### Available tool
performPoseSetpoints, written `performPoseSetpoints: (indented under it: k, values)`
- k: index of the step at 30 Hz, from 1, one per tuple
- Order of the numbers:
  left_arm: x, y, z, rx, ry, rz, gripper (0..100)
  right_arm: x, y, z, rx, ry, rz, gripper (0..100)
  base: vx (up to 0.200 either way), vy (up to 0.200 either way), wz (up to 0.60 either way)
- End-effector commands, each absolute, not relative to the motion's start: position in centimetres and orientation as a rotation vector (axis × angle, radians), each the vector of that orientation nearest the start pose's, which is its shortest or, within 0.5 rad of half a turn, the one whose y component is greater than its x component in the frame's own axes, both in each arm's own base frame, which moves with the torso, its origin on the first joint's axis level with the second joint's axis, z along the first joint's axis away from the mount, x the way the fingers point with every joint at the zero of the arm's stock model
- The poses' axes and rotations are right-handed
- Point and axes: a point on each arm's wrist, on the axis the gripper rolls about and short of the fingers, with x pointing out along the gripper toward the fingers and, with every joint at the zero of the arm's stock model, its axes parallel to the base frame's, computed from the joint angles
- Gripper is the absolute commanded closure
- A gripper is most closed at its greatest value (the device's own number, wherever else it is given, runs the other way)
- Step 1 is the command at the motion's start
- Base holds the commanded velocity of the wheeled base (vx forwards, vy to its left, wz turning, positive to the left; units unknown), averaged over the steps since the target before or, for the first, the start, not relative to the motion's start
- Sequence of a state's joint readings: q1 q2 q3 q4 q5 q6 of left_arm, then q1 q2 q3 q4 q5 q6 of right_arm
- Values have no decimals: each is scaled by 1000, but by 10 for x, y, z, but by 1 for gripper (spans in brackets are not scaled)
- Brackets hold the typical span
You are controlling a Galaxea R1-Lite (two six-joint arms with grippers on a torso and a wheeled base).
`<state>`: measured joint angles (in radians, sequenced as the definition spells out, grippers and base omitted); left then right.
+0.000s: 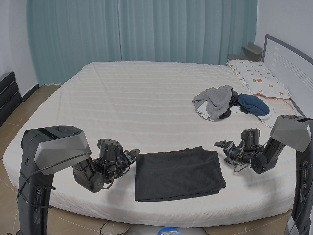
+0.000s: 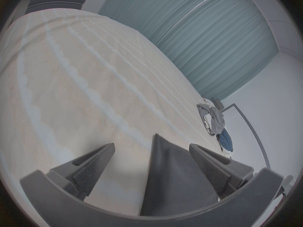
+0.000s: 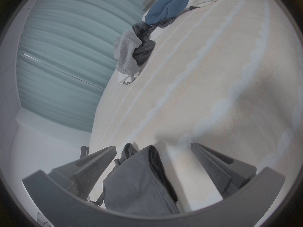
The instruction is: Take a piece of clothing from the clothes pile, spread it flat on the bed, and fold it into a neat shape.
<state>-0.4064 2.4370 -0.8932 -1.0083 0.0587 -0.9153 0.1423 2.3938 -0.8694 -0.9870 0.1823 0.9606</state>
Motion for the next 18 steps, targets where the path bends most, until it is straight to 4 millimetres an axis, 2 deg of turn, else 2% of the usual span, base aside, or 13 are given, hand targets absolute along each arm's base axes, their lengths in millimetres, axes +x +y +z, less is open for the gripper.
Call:
performPoseSetpoints:
  k: [1, 6, 8, 13, 18]
  values:
    - [358, -163, -27, -754, 645, -96, 0, 379, 60, -29, 931, 647, 39, 0, 0, 0, 0]
    - [354, -164, -24, -754, 662, -115, 0, 378, 60, -29, 932, 641, 45, 0, 0, 0, 0]
    - [345, -166, -19, -762, 710, -193, 0, 378, 63, -31, 929, 646, 48, 0, 0, 0, 0]
    - [344, -168, -19, -766, 751, -261, 0, 379, 63, -31, 930, 643, 49, 0, 0, 0, 0]
    - [344, -170, -22, -664, 753, -325, 0, 380, 63, -30, 931, 640, 49, 0, 0, 0, 0]
